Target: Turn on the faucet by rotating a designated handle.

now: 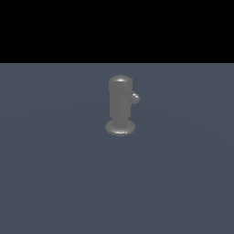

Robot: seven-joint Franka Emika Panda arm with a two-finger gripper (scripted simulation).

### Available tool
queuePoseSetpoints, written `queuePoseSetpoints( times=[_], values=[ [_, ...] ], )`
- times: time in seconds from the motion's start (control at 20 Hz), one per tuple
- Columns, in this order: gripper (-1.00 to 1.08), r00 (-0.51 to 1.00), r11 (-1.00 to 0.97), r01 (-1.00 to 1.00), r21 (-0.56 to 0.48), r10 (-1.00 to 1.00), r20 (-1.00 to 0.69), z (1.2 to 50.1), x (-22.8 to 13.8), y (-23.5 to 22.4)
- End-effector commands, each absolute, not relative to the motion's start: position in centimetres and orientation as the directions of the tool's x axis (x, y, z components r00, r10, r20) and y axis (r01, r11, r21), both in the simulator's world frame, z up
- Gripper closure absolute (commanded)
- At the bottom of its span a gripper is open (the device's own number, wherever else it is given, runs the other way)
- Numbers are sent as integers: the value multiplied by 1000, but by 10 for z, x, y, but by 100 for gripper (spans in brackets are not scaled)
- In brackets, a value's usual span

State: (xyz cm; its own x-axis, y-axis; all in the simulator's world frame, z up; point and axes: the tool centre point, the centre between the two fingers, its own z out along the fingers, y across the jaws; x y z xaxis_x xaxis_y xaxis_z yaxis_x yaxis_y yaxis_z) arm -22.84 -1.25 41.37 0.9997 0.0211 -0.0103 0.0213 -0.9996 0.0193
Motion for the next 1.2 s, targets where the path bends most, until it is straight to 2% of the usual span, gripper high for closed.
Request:
queuePoseSetpoints(
  times=[0.0,0.7,1.15],
  values=[
    [108,1000,-999,29,17,29,-10,394,-221,-10],
    [108,997,-997,74,6,74,-4,286,-177,3],
    [108,996,-996,95,2,95,-1,238,-156,10]
  ],
)
